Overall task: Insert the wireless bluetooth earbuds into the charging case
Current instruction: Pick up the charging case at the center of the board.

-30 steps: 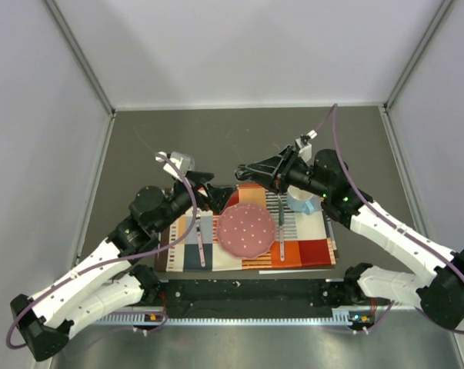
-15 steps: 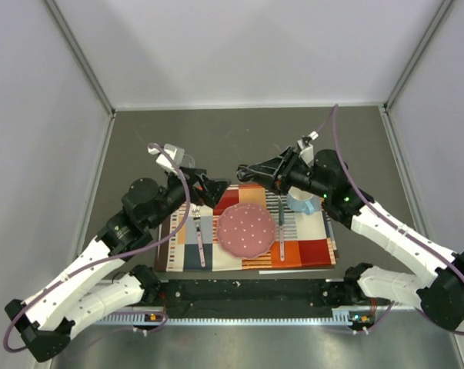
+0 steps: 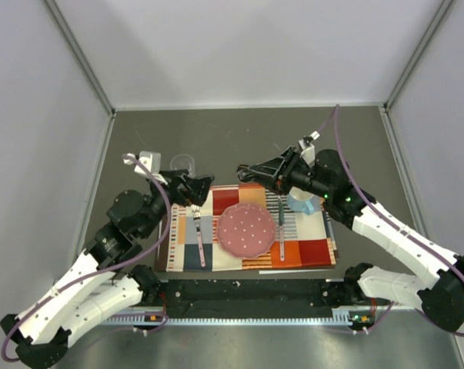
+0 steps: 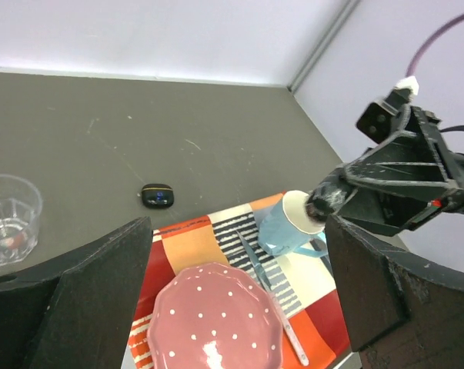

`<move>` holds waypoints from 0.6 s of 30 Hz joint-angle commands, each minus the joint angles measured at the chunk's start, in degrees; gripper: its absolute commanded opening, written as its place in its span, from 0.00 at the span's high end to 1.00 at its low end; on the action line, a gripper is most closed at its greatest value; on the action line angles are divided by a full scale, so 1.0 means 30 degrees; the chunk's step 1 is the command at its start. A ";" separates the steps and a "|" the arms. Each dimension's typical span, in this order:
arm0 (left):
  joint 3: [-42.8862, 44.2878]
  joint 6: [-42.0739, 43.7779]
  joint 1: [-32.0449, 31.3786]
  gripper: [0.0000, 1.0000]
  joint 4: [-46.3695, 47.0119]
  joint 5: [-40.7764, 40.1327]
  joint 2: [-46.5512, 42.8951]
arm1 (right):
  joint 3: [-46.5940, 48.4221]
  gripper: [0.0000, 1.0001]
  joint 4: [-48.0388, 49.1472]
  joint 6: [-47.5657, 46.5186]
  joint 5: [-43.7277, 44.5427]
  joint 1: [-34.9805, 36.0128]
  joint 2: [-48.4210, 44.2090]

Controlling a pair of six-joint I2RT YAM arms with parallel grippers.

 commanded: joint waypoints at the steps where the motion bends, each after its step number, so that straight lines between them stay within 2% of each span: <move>1: -0.1545 -0.1559 0.0060 0.01 0.1261 -0.2481 -0.2078 | 0.1188 1.00 0.0566 -0.0360 0.0123 -0.0144 -0.0524; 5: -0.2046 -0.3291 0.0060 0.01 0.0269 -0.5439 -0.3401 | 0.1100 1.00 0.0595 -0.0359 0.0094 -0.0144 -0.0524; 10: -0.2102 -0.3090 0.0060 0.01 0.0205 -0.5973 -0.4135 | 0.1100 1.00 0.0712 -0.0330 0.0036 -0.0145 -0.0378; 12: -0.2686 -0.2359 0.0060 0.01 0.1432 -0.4981 -0.4252 | 0.1041 1.00 0.1034 -0.0126 -0.0081 -0.0145 -0.0261; 18: -0.6816 -0.1769 0.0060 0.01 1.0303 0.0058 -0.3699 | -0.0071 1.00 0.3399 0.2420 -0.0607 -0.0115 0.0236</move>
